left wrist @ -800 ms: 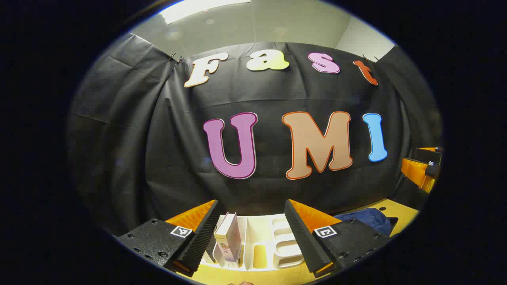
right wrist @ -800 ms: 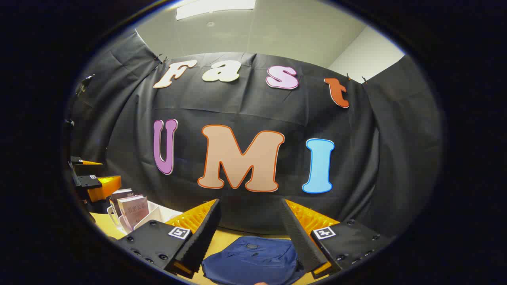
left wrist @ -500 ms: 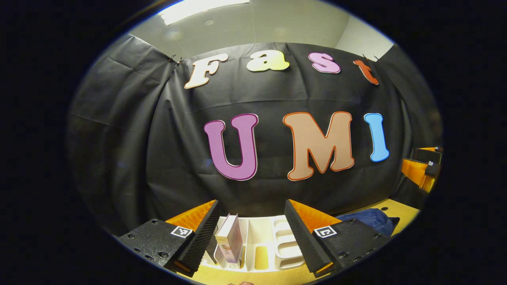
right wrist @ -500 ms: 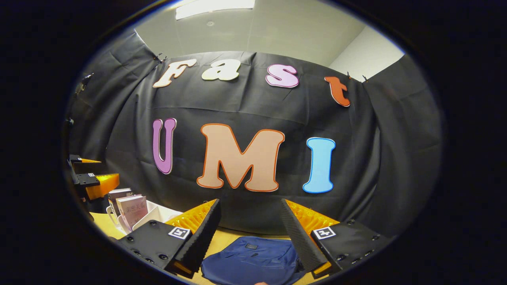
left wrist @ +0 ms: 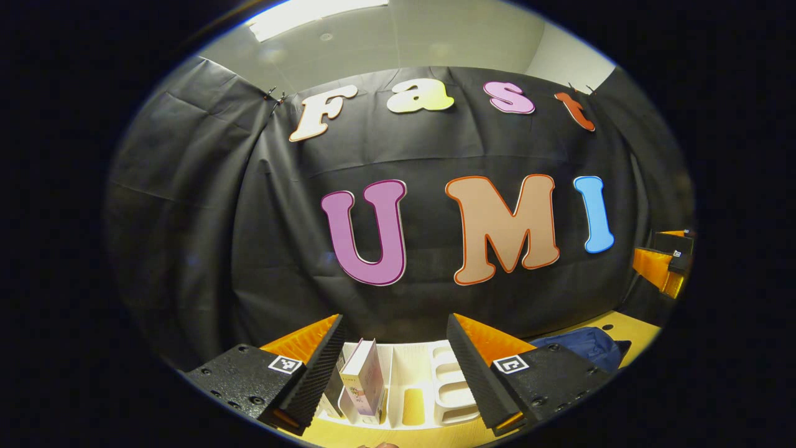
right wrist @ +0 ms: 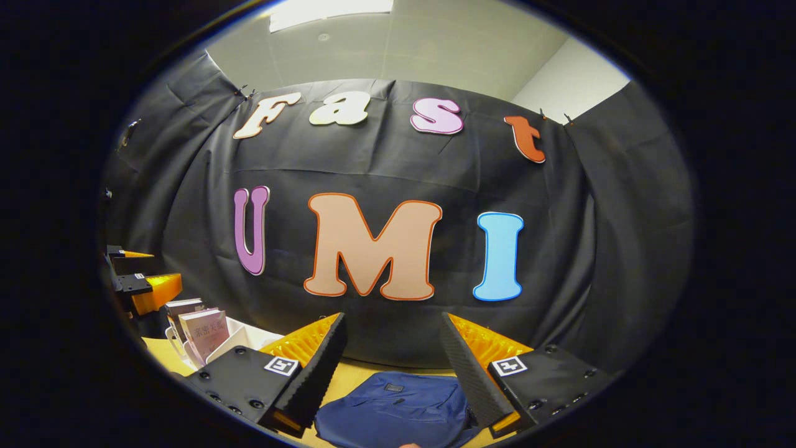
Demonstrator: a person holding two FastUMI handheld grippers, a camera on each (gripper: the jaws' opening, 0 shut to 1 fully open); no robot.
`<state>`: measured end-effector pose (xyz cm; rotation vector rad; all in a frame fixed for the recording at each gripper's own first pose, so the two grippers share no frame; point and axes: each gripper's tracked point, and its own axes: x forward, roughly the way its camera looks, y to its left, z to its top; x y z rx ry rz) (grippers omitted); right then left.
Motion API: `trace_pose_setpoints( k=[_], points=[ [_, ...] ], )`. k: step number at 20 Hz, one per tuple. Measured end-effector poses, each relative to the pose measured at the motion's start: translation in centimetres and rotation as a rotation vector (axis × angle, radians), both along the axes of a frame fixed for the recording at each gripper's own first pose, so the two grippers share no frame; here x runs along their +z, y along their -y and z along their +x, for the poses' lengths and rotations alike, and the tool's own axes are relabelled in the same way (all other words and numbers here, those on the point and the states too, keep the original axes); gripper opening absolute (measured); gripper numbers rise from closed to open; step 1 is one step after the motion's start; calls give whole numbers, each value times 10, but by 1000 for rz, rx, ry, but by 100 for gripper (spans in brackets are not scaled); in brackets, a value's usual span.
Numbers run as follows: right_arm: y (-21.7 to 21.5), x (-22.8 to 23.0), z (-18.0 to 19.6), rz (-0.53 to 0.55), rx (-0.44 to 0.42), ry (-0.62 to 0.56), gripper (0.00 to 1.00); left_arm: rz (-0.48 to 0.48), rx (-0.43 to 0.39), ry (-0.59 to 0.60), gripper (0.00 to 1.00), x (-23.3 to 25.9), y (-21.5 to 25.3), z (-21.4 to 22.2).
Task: Open the schoolbag, grab two books from the bookshelf and put them into the schoolbag.
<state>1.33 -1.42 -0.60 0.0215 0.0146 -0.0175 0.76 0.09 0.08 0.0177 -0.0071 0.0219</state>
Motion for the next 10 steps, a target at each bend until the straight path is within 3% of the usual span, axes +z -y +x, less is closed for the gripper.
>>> trace_pose_setpoints(
  k=[6,10],
  points=[
    [5,-4,1,-1,-3,-11,94,1,0,0,94,0,3,0],
    [-2,-15,3,-52,45,-34,94,2,2,-6,94,-2,2,2]
  ],
)
